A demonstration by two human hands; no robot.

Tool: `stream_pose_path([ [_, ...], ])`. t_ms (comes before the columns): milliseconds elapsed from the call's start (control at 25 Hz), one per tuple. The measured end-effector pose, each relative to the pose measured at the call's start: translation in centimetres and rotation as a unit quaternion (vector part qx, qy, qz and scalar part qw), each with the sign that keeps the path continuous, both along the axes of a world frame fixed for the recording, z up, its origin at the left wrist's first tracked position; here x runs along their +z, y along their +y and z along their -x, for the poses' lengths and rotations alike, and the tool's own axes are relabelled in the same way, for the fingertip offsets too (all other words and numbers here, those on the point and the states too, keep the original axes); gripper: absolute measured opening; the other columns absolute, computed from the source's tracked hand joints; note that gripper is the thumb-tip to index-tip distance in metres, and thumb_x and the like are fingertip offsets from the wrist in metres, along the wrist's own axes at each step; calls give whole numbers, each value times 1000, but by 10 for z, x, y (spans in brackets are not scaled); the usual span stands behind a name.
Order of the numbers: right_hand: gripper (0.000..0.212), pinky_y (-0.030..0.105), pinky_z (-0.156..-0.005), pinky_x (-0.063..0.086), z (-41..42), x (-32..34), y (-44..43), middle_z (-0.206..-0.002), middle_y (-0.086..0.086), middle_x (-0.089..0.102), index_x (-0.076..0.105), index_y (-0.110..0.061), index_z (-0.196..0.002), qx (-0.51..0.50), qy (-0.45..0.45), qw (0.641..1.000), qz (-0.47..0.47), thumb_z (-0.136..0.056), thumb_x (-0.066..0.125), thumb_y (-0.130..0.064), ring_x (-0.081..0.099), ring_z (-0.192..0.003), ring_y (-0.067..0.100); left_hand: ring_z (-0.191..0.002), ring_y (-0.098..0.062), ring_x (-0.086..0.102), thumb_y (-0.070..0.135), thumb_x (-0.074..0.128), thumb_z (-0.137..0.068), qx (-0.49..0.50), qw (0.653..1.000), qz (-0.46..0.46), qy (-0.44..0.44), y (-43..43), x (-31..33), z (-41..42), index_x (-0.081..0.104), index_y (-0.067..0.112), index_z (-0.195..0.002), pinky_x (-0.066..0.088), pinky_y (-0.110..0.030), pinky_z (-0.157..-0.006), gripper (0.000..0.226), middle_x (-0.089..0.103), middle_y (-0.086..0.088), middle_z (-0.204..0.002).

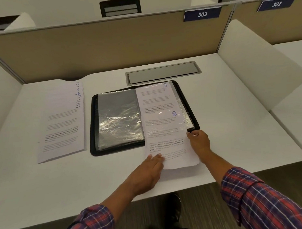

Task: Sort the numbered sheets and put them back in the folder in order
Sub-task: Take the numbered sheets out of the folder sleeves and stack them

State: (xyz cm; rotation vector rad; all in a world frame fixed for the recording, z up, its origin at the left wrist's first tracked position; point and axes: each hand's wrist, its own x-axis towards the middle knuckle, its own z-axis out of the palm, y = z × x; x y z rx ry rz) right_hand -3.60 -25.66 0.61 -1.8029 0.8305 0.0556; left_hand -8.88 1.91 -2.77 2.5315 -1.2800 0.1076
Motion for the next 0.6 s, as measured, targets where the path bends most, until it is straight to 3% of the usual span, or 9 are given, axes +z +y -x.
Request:
stream_pose_path([
  [280, 9, 45, -93, 60, 8, -5, 4, -103, 5, 74, 72, -17, -97, 11, 7, 998, -60, -96, 74, -25, 72, -97, 27, -150, -25, 40, 27, 41, -110, -39, 997, -60, 19, 16, 2, 40, 54, 13, -132, 28, -48, -126, 29, 51, -14, -155],
  [400, 3, 49, -86, 64, 23, -5, 7, -97, 9, 78, 75, -15, -93, 44, 25, 996, -80, -95, 73, -14, 77, -88, 30, -153, -21, 34, 30, 38, -112, -49, 995, -65, 56, 20, 6, 59, 52, 16, -129, 24, -44, -128, 27, 46, -12, -158],
  [520, 9, 50, -83, 64, 38, -5, 10, -96, 11, 78, 74, -12, -94, 50, 32, 995, -78, -95, 67, -8, 76, -86, 32, -149, -17, 40, 39, 43, -110, -55, 993, -16, 103, 24, 12, 68, 59, 17, -121, 27, -36, -126, 29, 52, -8, -154],
  [600, 9, 50, -80, 65, 48, -2, 11, -94, 14, 77, 73, -7, -93, 41, 31, 995, -87, -95, 64, -5, 76, -87, 36, -140, -13, 48, 44, 50, -107, 3, 988, 62, 145, 24, 15, 70, 63, 16, -123, 34, -27, -121, 34, 60, -6, -146],
])
